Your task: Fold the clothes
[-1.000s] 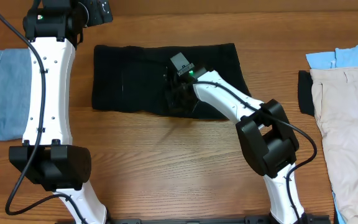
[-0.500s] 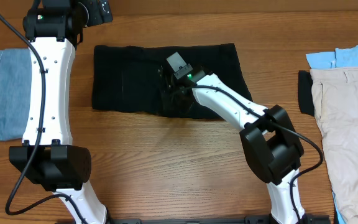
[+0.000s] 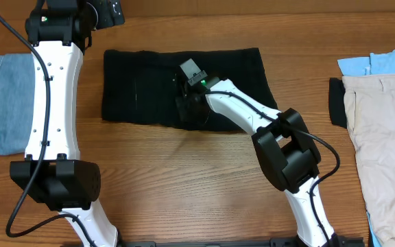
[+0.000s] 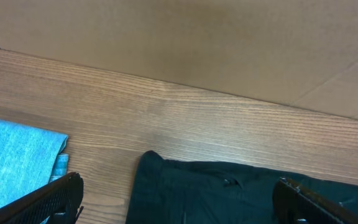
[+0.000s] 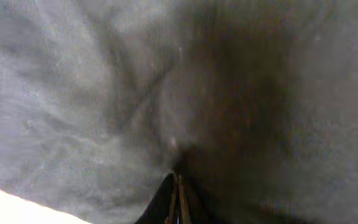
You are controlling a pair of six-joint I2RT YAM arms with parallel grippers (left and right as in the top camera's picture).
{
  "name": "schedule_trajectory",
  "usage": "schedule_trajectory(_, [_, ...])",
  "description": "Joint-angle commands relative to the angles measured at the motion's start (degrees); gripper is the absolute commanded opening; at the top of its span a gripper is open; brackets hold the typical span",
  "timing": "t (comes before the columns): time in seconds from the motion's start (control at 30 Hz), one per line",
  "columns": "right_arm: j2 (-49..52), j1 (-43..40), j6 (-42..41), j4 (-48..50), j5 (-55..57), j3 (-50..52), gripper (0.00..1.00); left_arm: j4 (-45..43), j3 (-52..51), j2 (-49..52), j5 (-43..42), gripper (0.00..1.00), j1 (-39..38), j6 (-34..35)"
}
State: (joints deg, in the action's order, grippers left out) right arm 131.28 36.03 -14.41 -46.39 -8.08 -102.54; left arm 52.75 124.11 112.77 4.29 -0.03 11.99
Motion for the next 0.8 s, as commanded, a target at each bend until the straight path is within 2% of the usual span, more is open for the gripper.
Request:
schedule_trajectory(0.0, [-4.0, -1.1, 1.4, 0.4, 1.0, -7.0, 0.04, -0.2, 0.0, 0.3, -0.3, 1.0, 0.0, 0.0])
schedule_trajectory(0.17, [-1.5, -1.8, 1.4, 6.1, 5.3, -4.5, 0.04, -0.2, 0.0, 0.4, -0.3, 1.0, 0.0, 0.0])
schedule_trajectory(0.43, [5.5, -1.8, 1.7, 7.4, 5.5, -4.5, 0.04, -0.2, 0.0, 0.3, -0.3, 1.0, 0.0, 0.0])
schedule_trajectory(0.63, [3.5, -4.4, 2.5, -0.5, 5.5, -18.3, 0.04, -0.2, 0.0, 0.3, -0.3, 1.0, 0.0, 0.0])
schedule_trajectory(0.77, [4.7, -5.2, 2.5, 2.3, 5.5, -17.3, 0.04, -0.2, 0.0, 0.3, -0.3, 1.0, 0.0, 0.0])
